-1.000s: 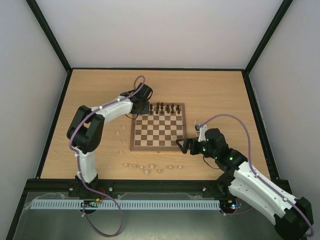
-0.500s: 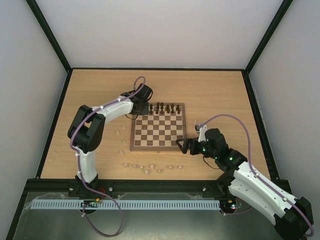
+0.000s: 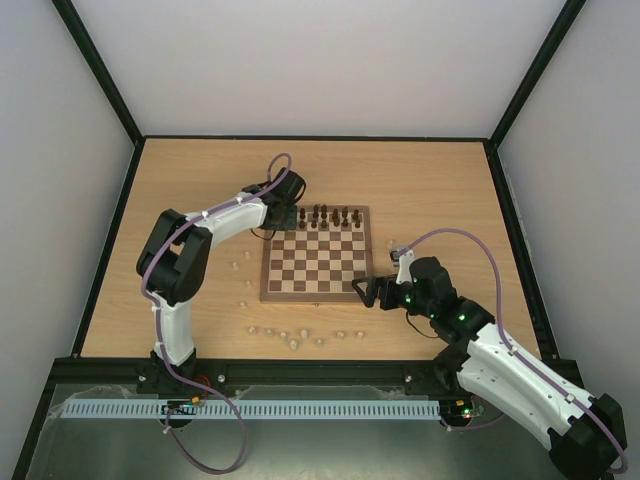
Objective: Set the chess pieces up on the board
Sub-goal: Place the chess piece on the chessboard.
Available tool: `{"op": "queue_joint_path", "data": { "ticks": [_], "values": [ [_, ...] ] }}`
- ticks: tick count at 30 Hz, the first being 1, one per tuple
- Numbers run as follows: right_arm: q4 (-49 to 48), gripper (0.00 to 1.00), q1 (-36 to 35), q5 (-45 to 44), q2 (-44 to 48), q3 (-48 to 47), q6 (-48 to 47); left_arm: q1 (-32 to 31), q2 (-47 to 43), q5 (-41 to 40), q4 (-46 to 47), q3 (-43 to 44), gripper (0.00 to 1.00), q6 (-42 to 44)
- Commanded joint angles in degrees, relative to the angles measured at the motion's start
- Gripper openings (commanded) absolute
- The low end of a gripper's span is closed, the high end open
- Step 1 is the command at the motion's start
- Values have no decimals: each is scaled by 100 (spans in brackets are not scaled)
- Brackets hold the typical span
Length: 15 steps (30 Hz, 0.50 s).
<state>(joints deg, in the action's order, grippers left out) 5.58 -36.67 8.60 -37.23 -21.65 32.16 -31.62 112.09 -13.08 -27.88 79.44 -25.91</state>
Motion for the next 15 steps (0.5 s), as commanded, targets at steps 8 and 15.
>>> {"op": "queue_joint_path", "data": {
  "ticks": [8, 15],
  "values": [
    [-110, 99, 10, 78, 23, 60, -25, -35, 85, -113, -133, 65, 15, 12],
    [-110, 99, 10, 83, 24, 61, -28, -29, 6, -120, -152, 60, 27, -41]
  ]
}}
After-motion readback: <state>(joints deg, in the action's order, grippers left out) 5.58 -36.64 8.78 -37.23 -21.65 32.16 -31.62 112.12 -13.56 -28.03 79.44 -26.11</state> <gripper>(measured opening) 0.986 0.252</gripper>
